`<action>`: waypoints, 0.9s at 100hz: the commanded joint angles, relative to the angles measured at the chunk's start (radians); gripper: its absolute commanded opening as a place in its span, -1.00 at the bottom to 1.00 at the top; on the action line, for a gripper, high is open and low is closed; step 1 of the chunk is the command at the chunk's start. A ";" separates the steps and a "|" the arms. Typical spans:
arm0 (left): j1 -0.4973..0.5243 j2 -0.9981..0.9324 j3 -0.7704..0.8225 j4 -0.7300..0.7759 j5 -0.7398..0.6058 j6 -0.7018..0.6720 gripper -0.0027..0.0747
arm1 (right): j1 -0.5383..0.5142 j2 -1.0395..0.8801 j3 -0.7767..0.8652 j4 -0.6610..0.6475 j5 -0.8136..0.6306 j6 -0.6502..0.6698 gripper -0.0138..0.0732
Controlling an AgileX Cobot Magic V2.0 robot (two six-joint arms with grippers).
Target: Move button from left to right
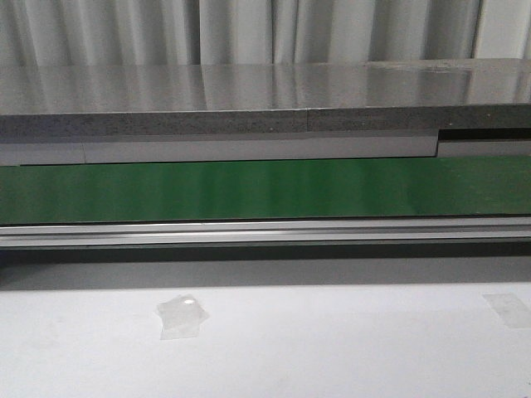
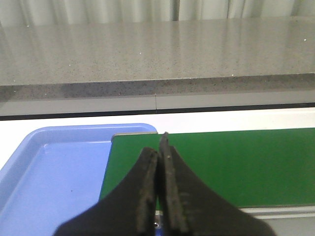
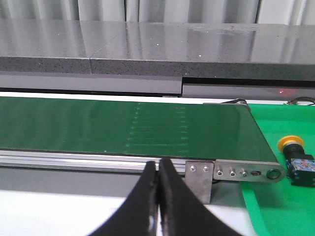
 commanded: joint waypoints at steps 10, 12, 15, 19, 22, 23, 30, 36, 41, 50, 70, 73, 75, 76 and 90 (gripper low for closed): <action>-0.007 -0.074 0.052 0.158 -0.122 -0.177 -0.98 | 0.004 -0.014 -0.015 -0.005 -0.085 0.002 -0.83; -0.007 -0.087 0.061 0.158 -0.122 -0.177 -0.98 | 0.004 -0.014 -0.015 -0.005 -0.085 0.002 -0.83; -0.007 -0.106 0.077 0.158 -0.122 -0.177 -0.98 | 0.004 -0.014 -0.015 -0.005 -0.085 0.002 -0.83; -0.007 -0.136 0.093 0.158 -0.122 -0.177 -0.98 | 0.004 -0.014 -0.015 -0.005 -0.085 0.002 -0.83; -0.007 -0.158 0.109 0.158 -0.122 -0.177 -0.98 | 0.004 -0.014 -0.015 -0.005 -0.085 0.002 -0.83; -0.007 -0.168 0.112 0.158 -0.122 -0.177 -0.98 | 0.004 -0.014 -0.015 -0.005 -0.085 0.002 -0.83; -0.007 -0.222 0.146 0.158 -0.122 -0.177 -0.98 | 0.004 -0.014 -0.015 -0.005 -0.085 0.002 -0.83; -0.007 -0.266 0.179 0.158 -0.122 -0.177 -0.98 | 0.004 -0.014 -0.015 -0.005 -0.085 0.002 -0.83; -0.007 -0.304 0.204 0.158 -0.122 -0.177 -0.98 | 0.004 -0.014 -0.015 -0.005 -0.085 0.002 -0.83; -0.007 -0.376 0.251 0.158 -0.122 -0.177 -0.98 | 0.004 -0.014 -0.015 -0.005 -0.085 0.002 -0.83; -0.007 -0.523 0.294 0.158 -0.078 -0.177 -0.98 | 0.004 -0.014 -0.015 -0.005 -0.085 0.002 -0.83; -0.007 -0.518 0.294 0.158 -0.081 -0.177 -0.98 | 0.004 -0.014 -0.015 -0.005 -0.085 0.002 -0.83; -0.005 -0.516 0.294 0.158 -0.081 -0.177 -0.98 | 0.004 -0.014 -0.015 -0.005 -0.085 0.002 -0.83; -0.005 -0.516 0.294 0.158 -0.081 -0.177 -0.98 | 0.004 -0.014 -0.015 -0.005 -0.085 0.002 -0.83; -0.005 -0.520 0.294 0.158 -0.078 -0.177 -0.98 | 0.004 -0.014 -0.015 -0.005 -0.085 0.002 -0.83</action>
